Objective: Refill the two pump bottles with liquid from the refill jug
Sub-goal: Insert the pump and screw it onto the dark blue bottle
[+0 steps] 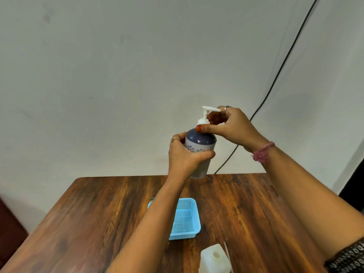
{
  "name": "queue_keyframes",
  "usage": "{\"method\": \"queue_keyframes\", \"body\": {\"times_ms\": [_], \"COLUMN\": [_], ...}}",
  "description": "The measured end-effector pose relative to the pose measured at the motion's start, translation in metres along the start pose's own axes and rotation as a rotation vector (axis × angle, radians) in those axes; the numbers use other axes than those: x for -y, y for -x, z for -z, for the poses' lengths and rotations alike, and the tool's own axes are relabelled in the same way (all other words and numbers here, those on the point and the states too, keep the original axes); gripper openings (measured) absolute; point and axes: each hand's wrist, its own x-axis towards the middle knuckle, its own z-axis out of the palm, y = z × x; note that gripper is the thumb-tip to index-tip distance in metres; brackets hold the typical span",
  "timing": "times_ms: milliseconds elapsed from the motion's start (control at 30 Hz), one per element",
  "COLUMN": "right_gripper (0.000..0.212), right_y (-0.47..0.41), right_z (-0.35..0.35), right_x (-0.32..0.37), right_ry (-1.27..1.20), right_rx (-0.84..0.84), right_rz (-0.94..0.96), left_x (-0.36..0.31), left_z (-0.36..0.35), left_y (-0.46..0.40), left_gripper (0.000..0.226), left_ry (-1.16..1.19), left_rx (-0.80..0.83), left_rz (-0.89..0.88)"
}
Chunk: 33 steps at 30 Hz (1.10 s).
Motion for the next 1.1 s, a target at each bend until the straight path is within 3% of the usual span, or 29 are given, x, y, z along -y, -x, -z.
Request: {"method": "queue_keyframes", "body": {"times_ms": [100,167,267,333,400,500,600,667,733,833,900,1000,1100], "right_gripper": [0.055,0.052,0.044,0.055,0.061,0.045,0.042,0.05,0.058,0.049,0.043,0.056,0.064], "right_y": [0.001,0.002,0.004,0.003,0.003,0.005,0.004,0.003,0.003,0.005,0.005,0.003,0.003], "right_z": [0.009,0.009,-0.007,-0.016,-0.014,-0.002,-0.008,-0.017,-0.019,-0.013,-0.015,-0.026,-0.021], "right_x": [0.002,0.0,-0.004,-0.007,-0.008,-0.005,-0.003,-0.003,-0.003,0.001,0.003,0.004,0.003], "right_ry": [-0.11,-0.257,-0.357,-0.365,-0.397,-0.548,-0.54,-0.532,-0.569,-0.632,-0.637,-0.574,-0.529], "right_rx": [0.201,0.271,0.125,0.056,0.113,0.219,0.138,0.074,0.122,0.237,0.208,0.057,0.14], "right_rz": [-0.061,-0.088,-0.112,-0.149,-0.184,-0.183,-0.16,-0.182,-0.207,-0.203,-0.192,-0.237,-0.236], "left_x": [0.0,0.0,-0.001,0.0,0.0,0.0,-0.001,-0.001,0.0,0.001,0.001,0.001,0.002], "left_z": [0.0,0.0,0.001,0.002,0.004,0.006,0.007,0.007,0.007,0.008,0.008,0.007,0.008], "left_y": [0.001,0.001,0.001,0.002,0.003,0.003,0.004,0.005,0.006,0.006,0.007,0.009,0.011], "left_gripper": [0.08,0.08,0.078,0.077,0.076,0.078,0.08,0.078,0.078,0.078,0.078,0.078,0.077], "left_ry": [0.001,0.01,0.03,0.023,0.024,0.023,0.026,0.027,0.021,0.012,0.01,0.0,0.005], "left_rx": [0.004,0.004,-0.007,-0.006,-0.012,-0.019,-0.023,-0.018,-0.012,-0.019,-0.017,-0.006,0.005], "left_rz": [-0.001,0.0,0.002,0.001,0.008,0.008,0.004,0.007,0.01,0.006,0.005,0.006,0.005]}}
